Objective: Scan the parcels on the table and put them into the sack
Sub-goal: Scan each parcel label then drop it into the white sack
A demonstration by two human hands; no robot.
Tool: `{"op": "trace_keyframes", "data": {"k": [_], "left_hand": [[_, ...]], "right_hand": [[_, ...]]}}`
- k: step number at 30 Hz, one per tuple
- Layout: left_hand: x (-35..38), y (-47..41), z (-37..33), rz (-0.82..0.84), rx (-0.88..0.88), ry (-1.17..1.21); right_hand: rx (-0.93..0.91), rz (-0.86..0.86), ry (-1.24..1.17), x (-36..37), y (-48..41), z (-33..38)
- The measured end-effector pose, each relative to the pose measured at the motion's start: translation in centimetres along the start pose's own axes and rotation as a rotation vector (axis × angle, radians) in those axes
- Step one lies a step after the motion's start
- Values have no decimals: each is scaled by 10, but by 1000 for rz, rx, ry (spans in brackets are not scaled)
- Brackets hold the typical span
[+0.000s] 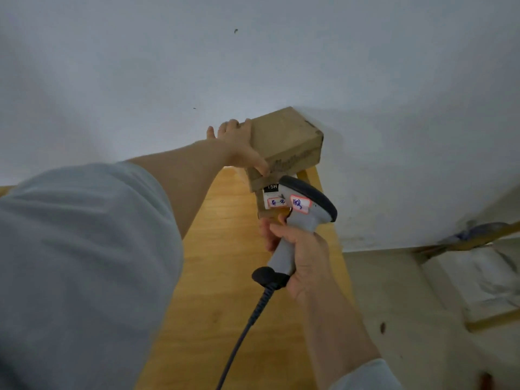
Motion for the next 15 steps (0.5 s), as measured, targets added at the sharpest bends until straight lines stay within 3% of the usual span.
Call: {"op": "trace_keyframes", "data": {"k": [5,9,11,15], "left_hand": [[28,42,32,44,-117,305],[61,132,77,13,-270,980],[79,185,96,98,-321,1237],[102,288,141,286,-436,1337]], "right_hand": [[32,-40,-36,-14,9,-12],[73,-18,22,-14,41,-29],[85,-7,72,-11,62,-40],[147,66,139,6,107,-80]]}}
Point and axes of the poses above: each hand's wrist, its own y-axis away from the middle knuckle, its own x-axis out of the palm, z = x × y, the point moved 9 cm from there along -y, towards the middle knuckle
